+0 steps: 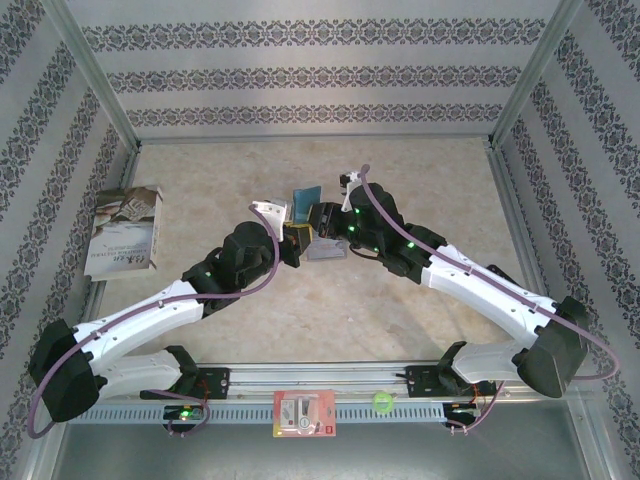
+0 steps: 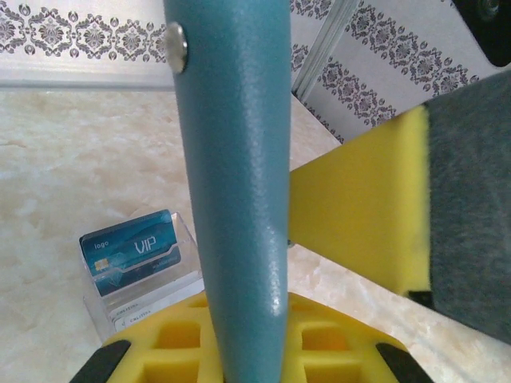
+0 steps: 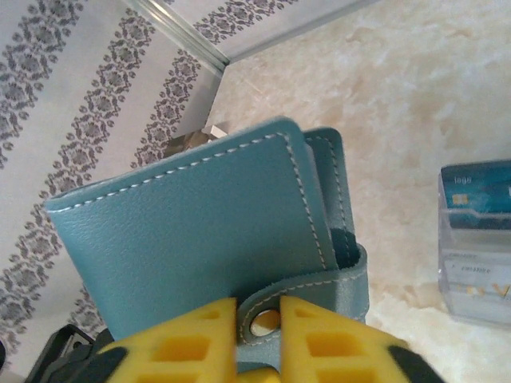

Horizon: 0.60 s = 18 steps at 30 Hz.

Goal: Take the credit cards out of the card holder

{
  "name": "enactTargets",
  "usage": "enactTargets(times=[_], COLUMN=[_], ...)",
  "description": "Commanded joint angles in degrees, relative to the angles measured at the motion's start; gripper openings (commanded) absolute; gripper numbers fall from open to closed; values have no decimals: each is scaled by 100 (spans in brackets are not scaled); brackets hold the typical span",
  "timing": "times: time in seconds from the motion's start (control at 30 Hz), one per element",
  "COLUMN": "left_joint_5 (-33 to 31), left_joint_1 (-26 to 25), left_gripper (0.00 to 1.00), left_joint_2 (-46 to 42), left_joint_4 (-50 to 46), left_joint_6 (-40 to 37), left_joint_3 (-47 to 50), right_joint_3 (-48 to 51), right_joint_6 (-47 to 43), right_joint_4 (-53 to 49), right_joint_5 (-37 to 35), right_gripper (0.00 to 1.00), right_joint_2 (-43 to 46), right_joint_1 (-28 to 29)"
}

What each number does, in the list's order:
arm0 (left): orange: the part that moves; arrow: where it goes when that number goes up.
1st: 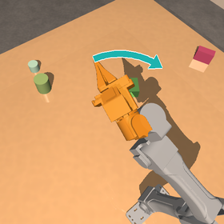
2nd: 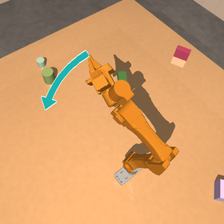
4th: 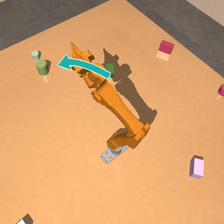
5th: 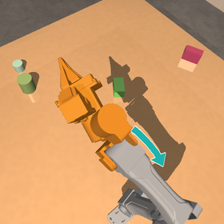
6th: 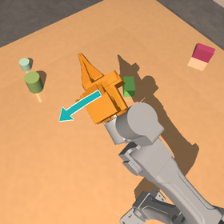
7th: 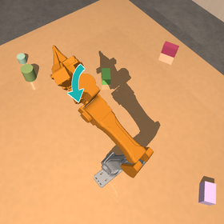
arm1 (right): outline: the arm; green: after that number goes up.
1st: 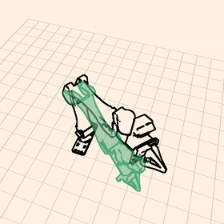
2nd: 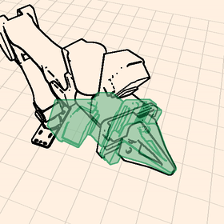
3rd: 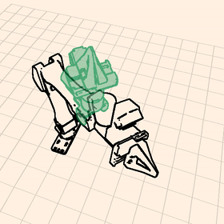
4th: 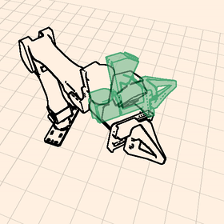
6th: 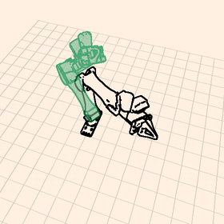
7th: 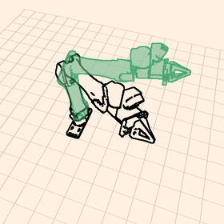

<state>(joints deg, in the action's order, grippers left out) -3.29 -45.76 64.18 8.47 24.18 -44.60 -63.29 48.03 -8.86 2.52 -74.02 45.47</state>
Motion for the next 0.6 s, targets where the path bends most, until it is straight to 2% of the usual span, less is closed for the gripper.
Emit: enactTargets(times=[0.0, 0.03, 0.3, 0.57], left_joint_5=[346, 320, 117, 444], left_joint_1=[-109, -109, -100, 13], left_gripper=[0, 0, 0, 0], left_joint_2=[-189, -187, -196, -350], left_joint_4=[498, 457, 220, 302], left_joint_6=[-186, -170, -5, 505], left_joint_3=[-108, -102, -78, 386], right_joint_3=[-26, -12, 435, 1172], right_joint_6=[-112, -163, -496, -596], right_joint_4=[-155, -167, -161, -230], right_joint_5=[-98, -143, -354, -186], right_gripper=[5, 0, 0, 0], right_joint_2=[-87, -70, 197, 635], right_joint_1=[-80, -92, -216, -578])
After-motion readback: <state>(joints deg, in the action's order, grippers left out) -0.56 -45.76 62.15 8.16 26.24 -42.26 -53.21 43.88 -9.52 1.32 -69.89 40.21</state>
